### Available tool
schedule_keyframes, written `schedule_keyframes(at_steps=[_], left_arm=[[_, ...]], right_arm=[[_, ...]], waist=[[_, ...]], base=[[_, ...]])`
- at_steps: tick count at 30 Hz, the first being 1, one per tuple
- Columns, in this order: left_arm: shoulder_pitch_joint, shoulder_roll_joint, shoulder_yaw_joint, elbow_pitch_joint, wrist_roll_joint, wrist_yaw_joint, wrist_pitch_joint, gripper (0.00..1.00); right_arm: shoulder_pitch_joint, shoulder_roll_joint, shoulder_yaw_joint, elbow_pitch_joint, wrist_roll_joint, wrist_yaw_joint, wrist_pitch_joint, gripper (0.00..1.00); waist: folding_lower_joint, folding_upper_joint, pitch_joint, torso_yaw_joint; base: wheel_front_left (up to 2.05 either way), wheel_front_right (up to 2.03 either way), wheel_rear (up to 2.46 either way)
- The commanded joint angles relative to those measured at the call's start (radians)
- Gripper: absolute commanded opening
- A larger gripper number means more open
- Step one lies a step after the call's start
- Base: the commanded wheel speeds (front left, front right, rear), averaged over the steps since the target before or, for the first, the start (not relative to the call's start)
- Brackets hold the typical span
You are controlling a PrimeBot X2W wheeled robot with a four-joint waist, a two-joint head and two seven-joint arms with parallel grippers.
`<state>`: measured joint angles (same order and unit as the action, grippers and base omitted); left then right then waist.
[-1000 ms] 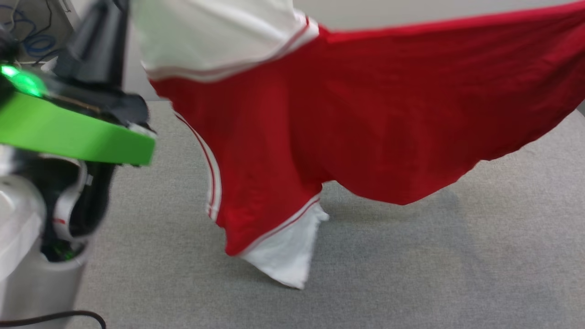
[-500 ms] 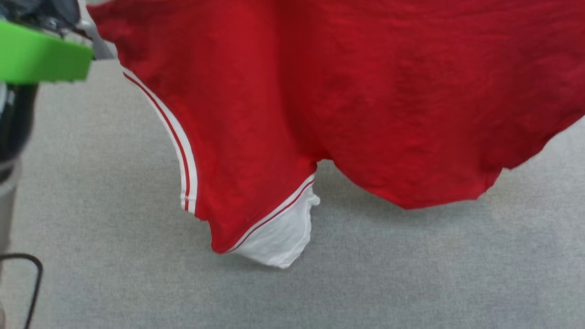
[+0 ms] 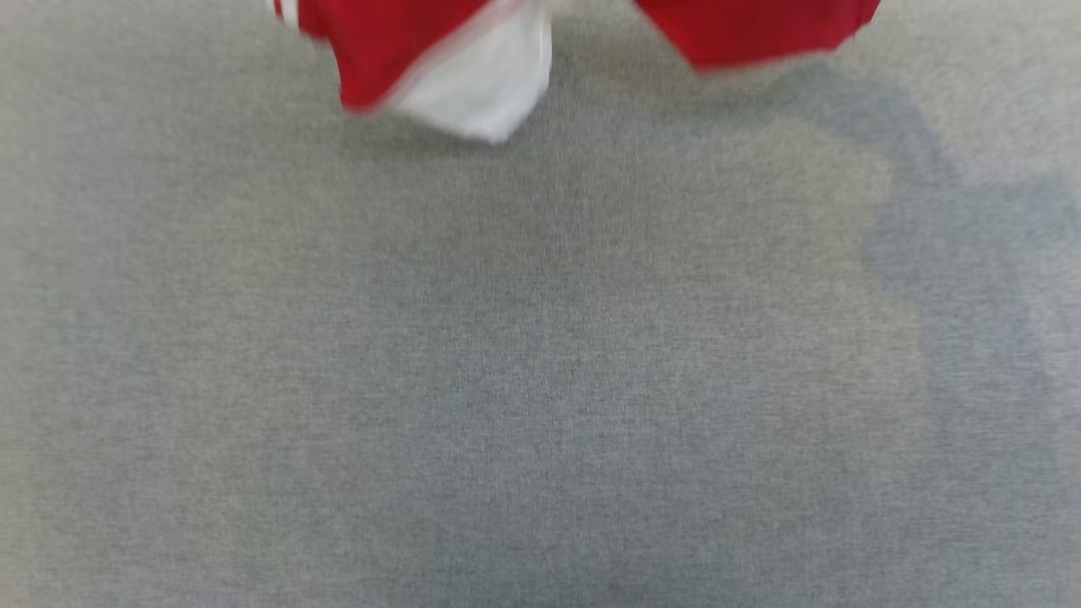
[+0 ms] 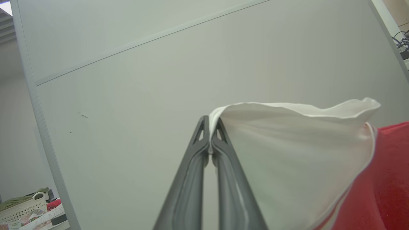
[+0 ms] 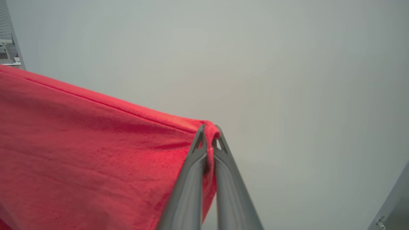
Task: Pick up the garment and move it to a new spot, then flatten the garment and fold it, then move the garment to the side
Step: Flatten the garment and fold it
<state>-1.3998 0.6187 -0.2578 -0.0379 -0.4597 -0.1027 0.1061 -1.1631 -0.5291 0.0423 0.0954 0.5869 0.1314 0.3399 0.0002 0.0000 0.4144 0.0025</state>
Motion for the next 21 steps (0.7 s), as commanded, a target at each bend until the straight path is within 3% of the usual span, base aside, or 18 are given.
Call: schedule_keyframes(at_steps=[1,4,5,14,21], left_arm=[[-0.063,-0.003,-0.002,0.047,0.022,-0.003,-0.030,0.00],[-0.165,-0.006,-0.019,0.161,0.051,-0.011,-0.084,0.00],[-0.266,-0.007,-0.055,0.278,0.082,-0.019,-0.125,0.00],[-0.540,-0.047,-0.130,0.566,0.156,-0.025,-0.254,0.00],[-0.599,-0.095,-0.131,0.686,0.173,-0.017,-0.362,0.00]], right_arm=[[-0.054,0.007,0.014,0.032,-0.014,-0.001,-0.022,0.00],[-0.154,0.028,0.041,0.111,-0.037,-0.001,-0.064,0.00],[-0.258,0.052,0.063,0.201,-0.071,-0.001,-0.120,0.00],[-0.521,0.141,0.063,0.463,-0.170,-0.001,-0.327,0.00],[-0.601,0.182,0.068,0.603,-0.215,-0.001,-0.458,0.00]], waist=[[-0.0002,0.0000,0.142,0.002],[-0.0002,0.0000,0.195,-0.002],[-0.0002,0.0000,0.246,-0.009],[-0.0002,0.0000,0.340,-0.023],[-0.0002,0.0000,0.361,-0.009]], base=[[0.00,0.00,0.00],[0.00,0.00,0.00],[0.00,0.00,0.00],[0.00,0.00,0.00],[0.00,0.00,0.00]])
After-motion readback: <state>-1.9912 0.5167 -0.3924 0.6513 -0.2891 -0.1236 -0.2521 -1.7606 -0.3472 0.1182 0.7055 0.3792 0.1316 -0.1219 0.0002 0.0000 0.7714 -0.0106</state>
